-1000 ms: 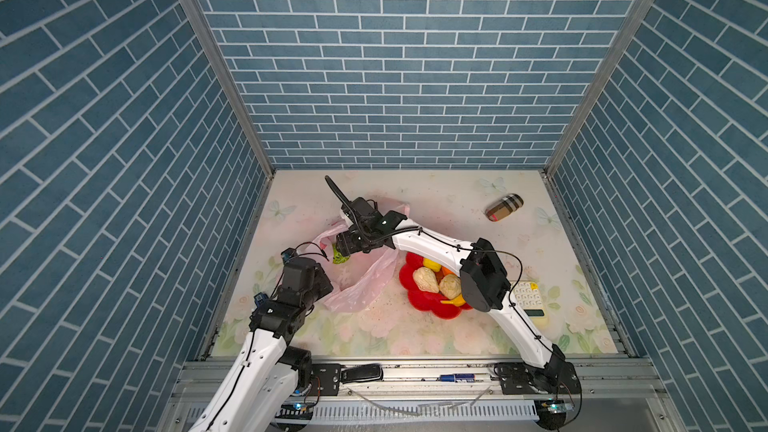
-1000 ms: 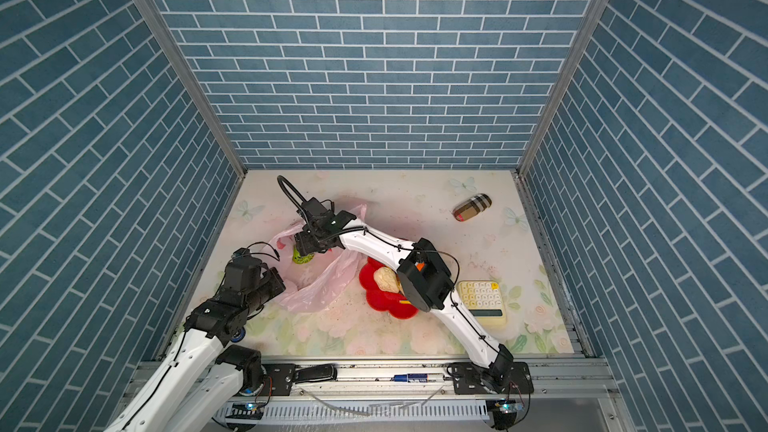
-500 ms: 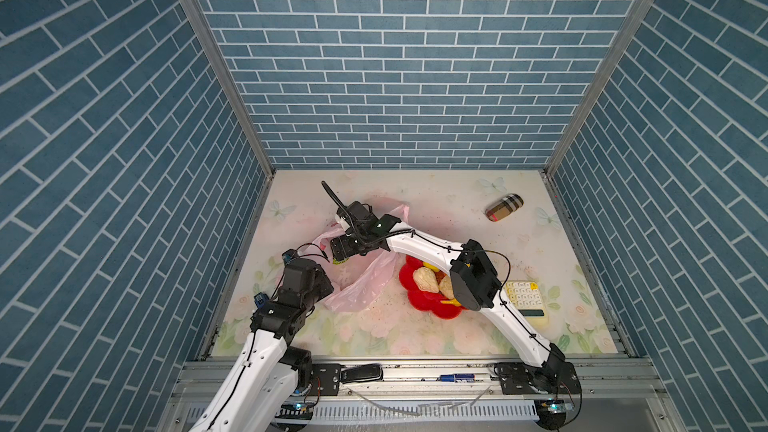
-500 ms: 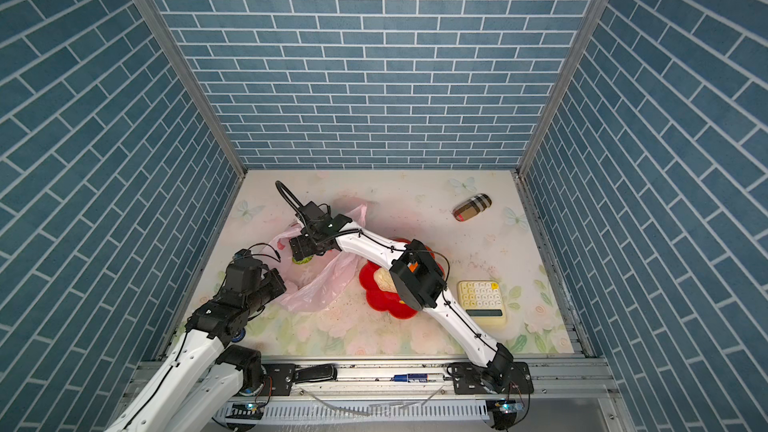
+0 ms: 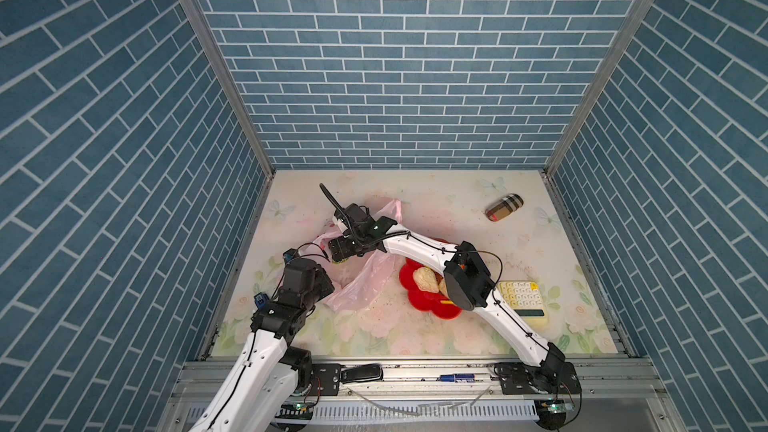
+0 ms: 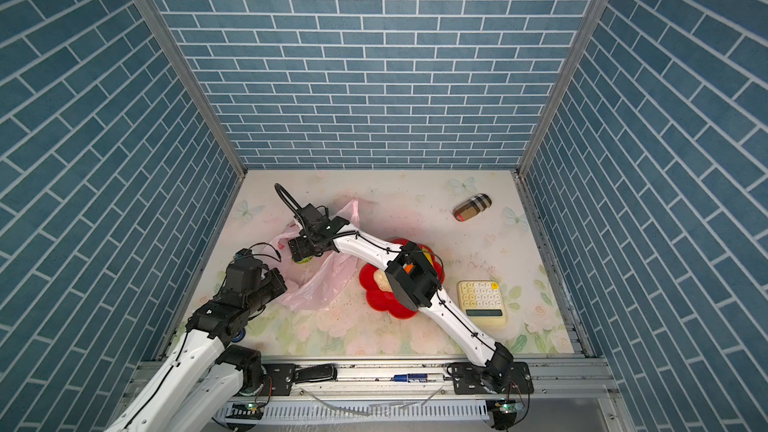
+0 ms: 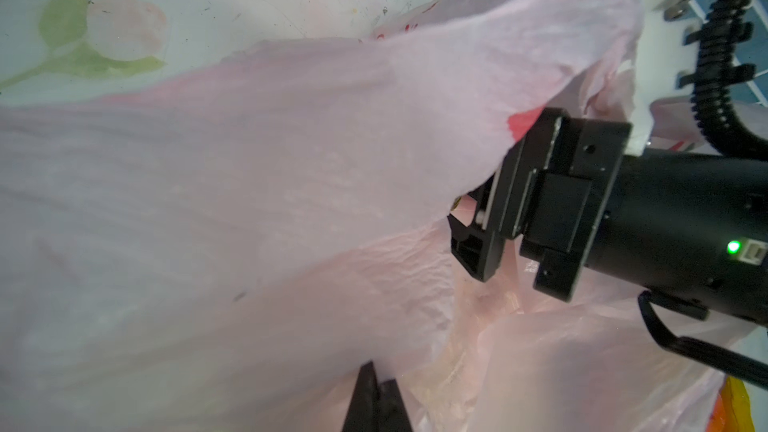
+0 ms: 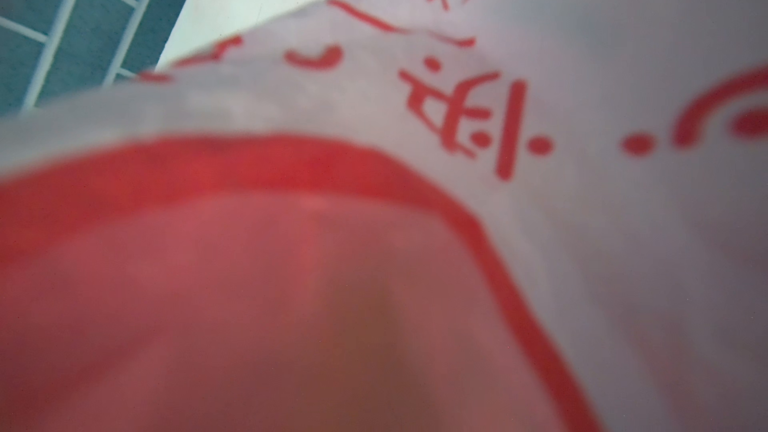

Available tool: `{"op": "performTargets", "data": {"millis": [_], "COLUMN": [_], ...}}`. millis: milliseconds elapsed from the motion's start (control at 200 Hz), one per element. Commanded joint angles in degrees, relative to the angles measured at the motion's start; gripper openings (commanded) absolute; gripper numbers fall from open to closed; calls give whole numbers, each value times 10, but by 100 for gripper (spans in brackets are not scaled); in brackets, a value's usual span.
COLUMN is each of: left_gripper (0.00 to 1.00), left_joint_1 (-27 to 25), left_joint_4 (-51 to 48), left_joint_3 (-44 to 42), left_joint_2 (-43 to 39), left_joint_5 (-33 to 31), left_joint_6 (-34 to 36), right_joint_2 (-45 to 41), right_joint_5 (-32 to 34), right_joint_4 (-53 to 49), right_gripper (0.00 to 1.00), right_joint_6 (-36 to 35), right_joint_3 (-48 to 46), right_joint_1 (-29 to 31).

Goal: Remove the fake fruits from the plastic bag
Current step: 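Close the right gripper on the green fruit inside the bag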

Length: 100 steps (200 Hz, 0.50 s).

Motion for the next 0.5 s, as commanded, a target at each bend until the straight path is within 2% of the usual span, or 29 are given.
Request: {"op": "performTargets", "data": {"millis": [0,210,495], "left_gripper": [3,3,3], "left_joint_1": [3,3,3], "left_joint_4": [-1,-4,8], "left_joint_3": [-8,-10,-3], "left_joint_2": [-5,-5,-5], "left_joint_5": [1,2,-11], "left_joint_6": [1,2,-1], "right_joint_2": [19,21,-13], "right_joint_5": [-5,-12,-21], "right_joint_4": [-5,-10,-16], "right_gripper": [82,74,54], "right_joint_6": [-1,6,6], "right_joint_3": [34,35,10], "right_joint_1": [2,2,3]}}
